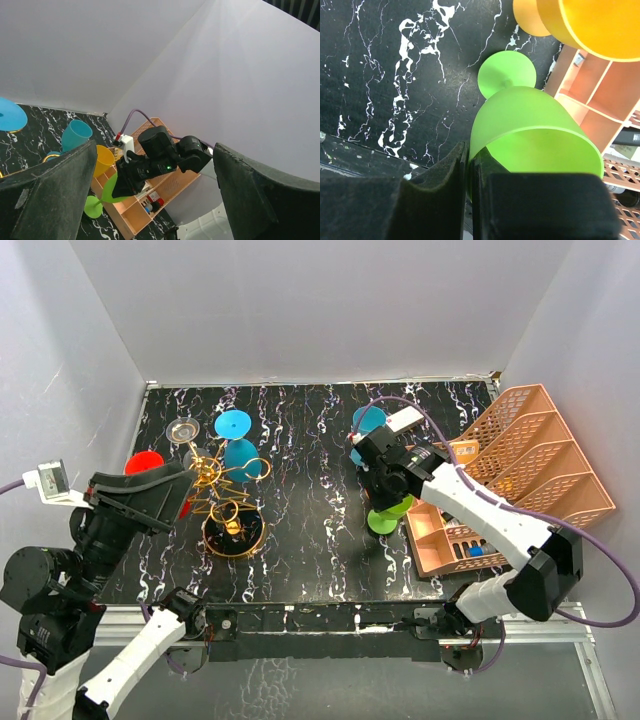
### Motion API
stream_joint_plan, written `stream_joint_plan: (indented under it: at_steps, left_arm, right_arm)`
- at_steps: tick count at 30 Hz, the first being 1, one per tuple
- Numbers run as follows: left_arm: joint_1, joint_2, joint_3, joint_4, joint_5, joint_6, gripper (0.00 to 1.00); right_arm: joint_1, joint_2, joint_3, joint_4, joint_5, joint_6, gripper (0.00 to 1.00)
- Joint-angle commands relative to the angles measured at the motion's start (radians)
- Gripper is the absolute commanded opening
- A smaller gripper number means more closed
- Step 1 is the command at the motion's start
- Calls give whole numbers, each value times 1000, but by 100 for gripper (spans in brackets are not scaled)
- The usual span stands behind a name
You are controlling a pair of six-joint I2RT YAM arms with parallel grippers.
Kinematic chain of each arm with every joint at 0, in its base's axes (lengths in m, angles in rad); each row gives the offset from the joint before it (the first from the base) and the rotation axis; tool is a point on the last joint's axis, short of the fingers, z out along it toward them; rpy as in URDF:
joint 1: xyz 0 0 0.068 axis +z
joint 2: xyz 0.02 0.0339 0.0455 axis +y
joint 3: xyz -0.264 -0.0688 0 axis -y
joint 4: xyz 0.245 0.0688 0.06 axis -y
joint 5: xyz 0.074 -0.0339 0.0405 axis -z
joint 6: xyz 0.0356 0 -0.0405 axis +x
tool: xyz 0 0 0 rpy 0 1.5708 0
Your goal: Take the wine glass off the wine glass rack
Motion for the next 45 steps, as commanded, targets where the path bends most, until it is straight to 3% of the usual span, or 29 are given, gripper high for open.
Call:
stream_joint_plan:
  at_steps: [1,9,15,20,23,27,28,34,45]
  left_arm:
    - [3,-16,40,-12,-19,25,97]
    - [3,-5,86,-99,-55,87,97]
    - [3,35,152,-220,-105,139,97]
    - [3,79,209,-325,-171,187,96]
    - [3,114,242,-393,-217,220,96]
    - [3,151,252,-425,-248,259,96]
    - [3,161,251,-425,-256,266,96]
    - [3,277,261,-400,-268,330,97]
    - [3,669,420,-333,-336,484,97]
  right_arm:
    - [-1,15,40,46,-24,-23,8]
    - [-1,51,18,42,14,-6,10]
    - [-2,61,27,43,8,0,29]
    - [-2,53,117,2,11,7,38]
    - [-1,14,180,-8,-13,7,51]
    - [-1,-90,170,63,-59,2,95]
    - [-1,-125,152,94,-75,3,98]
    - [-1,-325,6,276,-151,20,99]
    - [0,-431,-64,311,-167,24,99]
